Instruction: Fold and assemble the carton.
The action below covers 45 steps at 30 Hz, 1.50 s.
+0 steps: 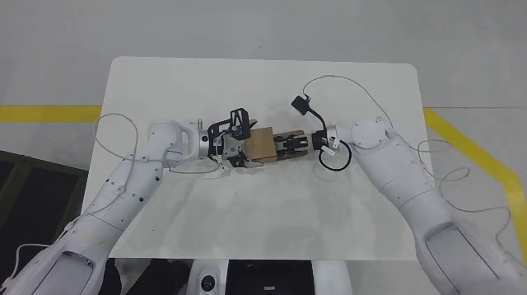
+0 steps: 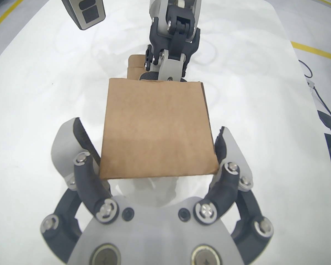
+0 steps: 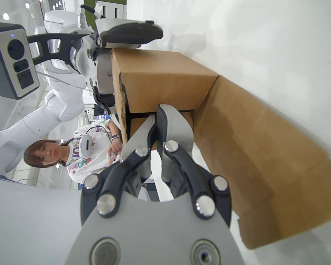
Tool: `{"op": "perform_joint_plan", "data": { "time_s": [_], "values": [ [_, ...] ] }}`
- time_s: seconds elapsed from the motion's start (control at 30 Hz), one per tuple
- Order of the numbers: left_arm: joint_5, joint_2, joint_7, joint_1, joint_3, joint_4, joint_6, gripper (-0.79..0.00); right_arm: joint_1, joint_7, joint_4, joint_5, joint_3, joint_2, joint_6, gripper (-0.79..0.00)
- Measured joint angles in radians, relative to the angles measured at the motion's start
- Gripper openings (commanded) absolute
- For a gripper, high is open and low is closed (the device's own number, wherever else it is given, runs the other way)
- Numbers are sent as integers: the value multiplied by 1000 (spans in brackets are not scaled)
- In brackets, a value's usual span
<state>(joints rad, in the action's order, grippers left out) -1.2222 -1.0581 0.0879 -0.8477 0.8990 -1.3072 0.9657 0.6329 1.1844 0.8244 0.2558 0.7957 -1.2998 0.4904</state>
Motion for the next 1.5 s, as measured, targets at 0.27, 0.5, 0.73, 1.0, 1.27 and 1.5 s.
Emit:
{"op": "perform_joint_plan", "data": {
  "time_s": [0.27, 0.5, 0.73, 1.0, 1.27, 1.5],
  "values": [
    [-5, -2, 4, 1, 0, 5, 6, 0, -41, 33, -76, 44, -36, -33, 38, -785],
    [0, -4, 5, 1, 2, 8, 10, 0, -58, 62, -132, 90, -41, -51, 81, -785],
    [8, -6, 8, 3, 4, 15, 13, 0, -61, 79, -119, 56, -1, -23, 67, -785],
    [11, -8, 7, 3, 7, 18, 13, 0, 22, 70, 59, -53, 122, 63, -42, -785],
    [8, -9, 5, 1, 10, 20, 8, 0, 194, 54, 347, -182, 305, 156, -218, -733],
    [6, -11, 6, 1, 11, 24, 7, 0, 343, 76, 575, -261, 418, 205, -386, -665]
  ]
}}
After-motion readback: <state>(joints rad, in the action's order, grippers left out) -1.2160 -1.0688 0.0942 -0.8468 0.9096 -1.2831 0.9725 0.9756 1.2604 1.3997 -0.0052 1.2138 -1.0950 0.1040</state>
